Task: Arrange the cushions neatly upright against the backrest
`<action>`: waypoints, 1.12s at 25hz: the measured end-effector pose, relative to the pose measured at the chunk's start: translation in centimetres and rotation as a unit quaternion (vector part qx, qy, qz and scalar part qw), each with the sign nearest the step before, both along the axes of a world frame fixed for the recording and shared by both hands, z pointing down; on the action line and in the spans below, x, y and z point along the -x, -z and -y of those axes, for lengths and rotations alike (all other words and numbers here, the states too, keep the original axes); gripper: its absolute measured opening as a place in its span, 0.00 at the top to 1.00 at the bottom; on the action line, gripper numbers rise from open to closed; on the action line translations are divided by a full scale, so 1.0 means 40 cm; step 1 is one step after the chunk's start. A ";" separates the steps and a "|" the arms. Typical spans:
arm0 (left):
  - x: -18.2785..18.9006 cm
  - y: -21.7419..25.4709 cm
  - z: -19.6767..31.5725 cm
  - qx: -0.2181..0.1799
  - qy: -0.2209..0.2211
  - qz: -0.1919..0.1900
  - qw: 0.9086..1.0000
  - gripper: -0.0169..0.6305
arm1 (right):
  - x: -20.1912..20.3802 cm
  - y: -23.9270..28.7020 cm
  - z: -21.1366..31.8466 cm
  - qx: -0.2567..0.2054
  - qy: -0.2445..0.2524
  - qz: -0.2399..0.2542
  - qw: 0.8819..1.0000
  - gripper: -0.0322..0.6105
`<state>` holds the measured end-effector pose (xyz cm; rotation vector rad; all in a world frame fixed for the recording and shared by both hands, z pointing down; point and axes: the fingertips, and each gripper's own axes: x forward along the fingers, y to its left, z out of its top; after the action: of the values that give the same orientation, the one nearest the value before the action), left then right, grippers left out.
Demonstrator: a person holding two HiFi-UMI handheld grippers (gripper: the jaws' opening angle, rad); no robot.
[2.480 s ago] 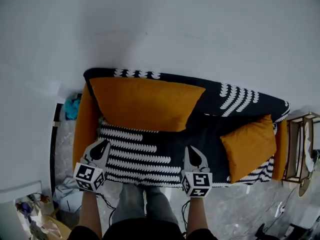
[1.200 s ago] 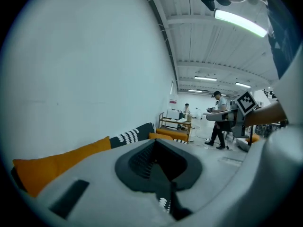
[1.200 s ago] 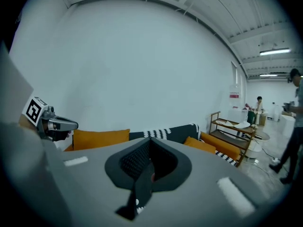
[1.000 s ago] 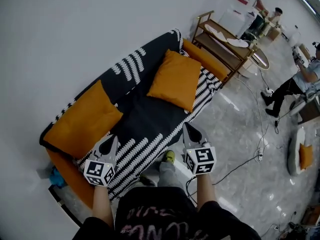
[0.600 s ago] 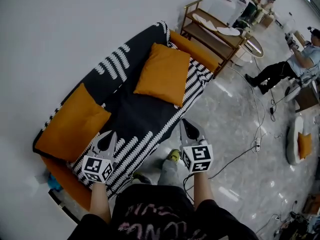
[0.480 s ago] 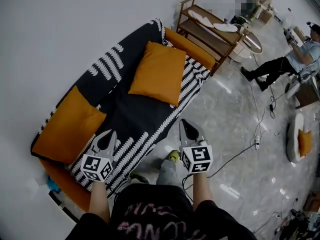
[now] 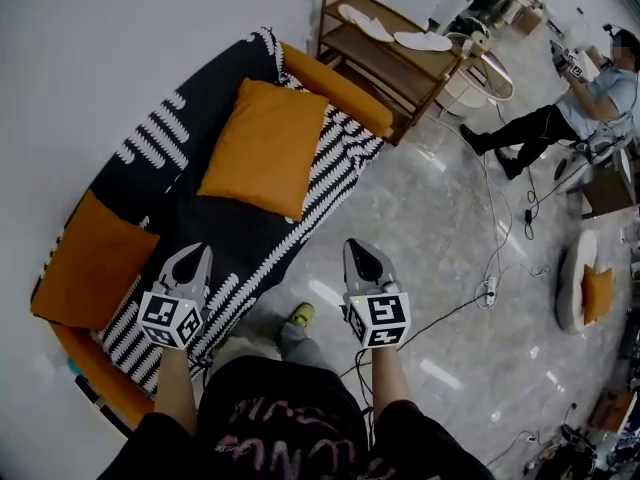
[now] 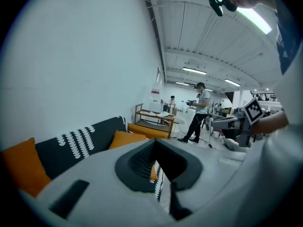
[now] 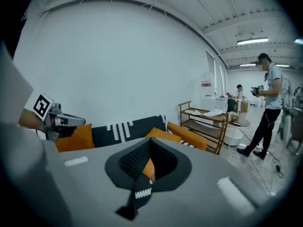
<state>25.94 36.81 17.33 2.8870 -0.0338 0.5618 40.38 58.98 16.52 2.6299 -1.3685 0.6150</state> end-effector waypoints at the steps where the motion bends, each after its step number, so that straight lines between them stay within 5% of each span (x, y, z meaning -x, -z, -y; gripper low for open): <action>1: -0.031 0.000 -0.015 0.001 -0.003 -0.001 1.000 0.97 | -0.028 0.002 -0.013 0.001 0.000 -0.003 1.000 0.93; 16: -0.378 -0.074 -0.016 0.035 -0.004 -0.005 0.999 0.97 | -0.335 -0.045 0.029 0.017 0.010 0.001 1.000 0.93; 28: -0.596 -0.165 0.214 0.090 0.081 -0.001 0.993 0.97 | -0.636 -0.075 0.340 0.071 0.104 -0.019 0.992 0.93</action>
<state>49.80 28.25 23.94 2.6796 -0.2034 0.5035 65.83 45.38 19.51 2.3391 -1.5032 0.6058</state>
